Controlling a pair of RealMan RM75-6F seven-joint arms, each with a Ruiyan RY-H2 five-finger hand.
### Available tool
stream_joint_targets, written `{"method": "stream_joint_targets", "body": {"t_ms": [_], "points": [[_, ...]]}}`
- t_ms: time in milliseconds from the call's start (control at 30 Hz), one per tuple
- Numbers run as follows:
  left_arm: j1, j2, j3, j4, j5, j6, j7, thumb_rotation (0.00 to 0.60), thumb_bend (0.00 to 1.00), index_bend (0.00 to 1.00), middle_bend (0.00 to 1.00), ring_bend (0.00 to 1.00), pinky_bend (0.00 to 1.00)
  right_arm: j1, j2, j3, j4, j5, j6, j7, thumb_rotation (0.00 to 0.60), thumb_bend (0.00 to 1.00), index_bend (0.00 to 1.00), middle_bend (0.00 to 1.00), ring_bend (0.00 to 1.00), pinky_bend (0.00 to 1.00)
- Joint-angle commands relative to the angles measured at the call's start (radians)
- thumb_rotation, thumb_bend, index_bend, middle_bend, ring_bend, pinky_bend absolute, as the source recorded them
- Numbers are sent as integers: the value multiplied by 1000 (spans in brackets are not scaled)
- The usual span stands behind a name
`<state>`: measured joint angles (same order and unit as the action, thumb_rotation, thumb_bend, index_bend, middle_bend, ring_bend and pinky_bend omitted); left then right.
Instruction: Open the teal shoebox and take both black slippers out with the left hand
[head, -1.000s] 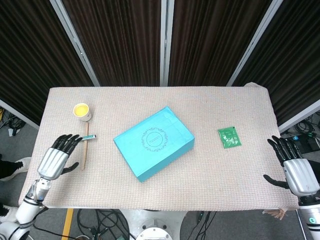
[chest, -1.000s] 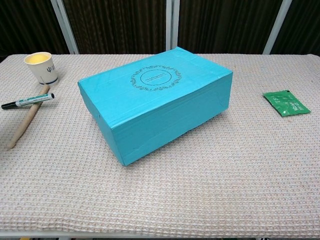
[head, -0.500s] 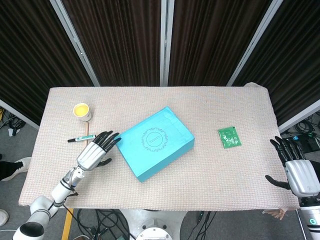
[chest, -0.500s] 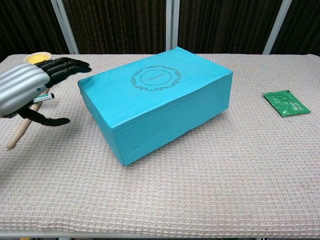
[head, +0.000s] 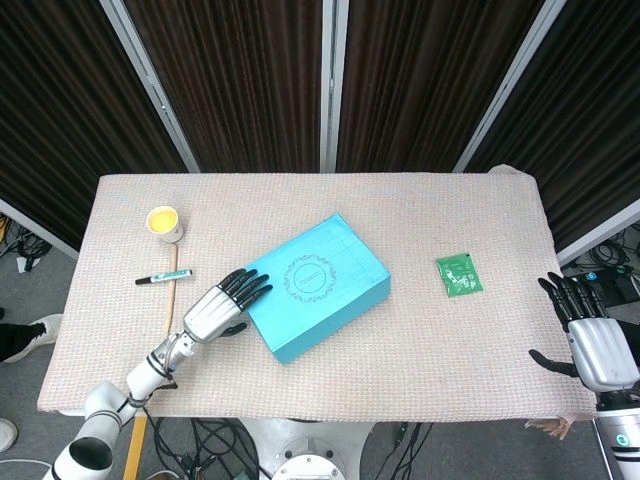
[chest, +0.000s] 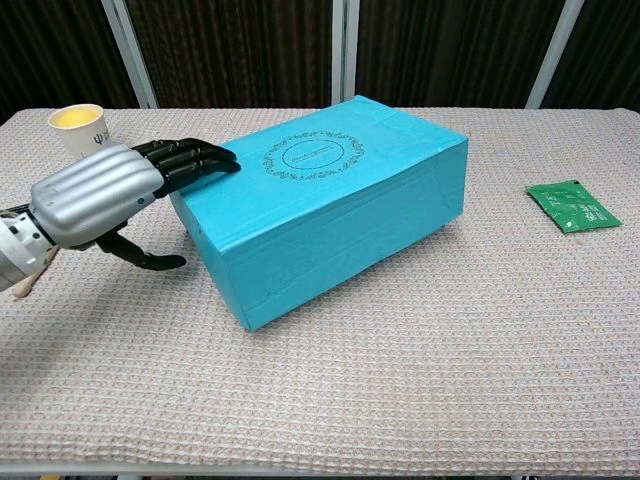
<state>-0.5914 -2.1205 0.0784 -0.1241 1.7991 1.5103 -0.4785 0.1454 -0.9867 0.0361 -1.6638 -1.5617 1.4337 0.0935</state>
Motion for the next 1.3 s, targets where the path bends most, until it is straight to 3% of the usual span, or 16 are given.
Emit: {"method": "stream_joint_targets", "body": {"t_ms": [33,400,600,933,1133,1300], "points": [[-6,-3,1,4,-8,-5,-3,600,159,79,45,58,175,0,1,0,-3,1,-1,-3,600,19,29,21,0,0],[-14,-11,-1,4,-48,5,-46,600,151,103,84,59,174,-3,4,0,-12,6,-6,-10,600,19,29,21,0,0],[-23,-25,-16,4,-78,22,-91,600,168,195,164,108,198,-4,5,0,-14,9,-9,-12,600,19,32,21,0,0],[-33,-33,-20,10,-102,46,-140,600,353,309,261,193,265,-5,8,2,-17,12,-13,-11,600,18,34,21,0,0],[-31,-40,-31,6,-124,45,-182,600,413,336,286,210,279,-3,8,2,-17,13,-18,-10,600,18,34,21,0,0],[-26,-50,-69,-23,-169,56,-278,600,449,353,313,227,291,-5,13,2,-22,12,-14,-13,600,19,34,21,0,0]]}}
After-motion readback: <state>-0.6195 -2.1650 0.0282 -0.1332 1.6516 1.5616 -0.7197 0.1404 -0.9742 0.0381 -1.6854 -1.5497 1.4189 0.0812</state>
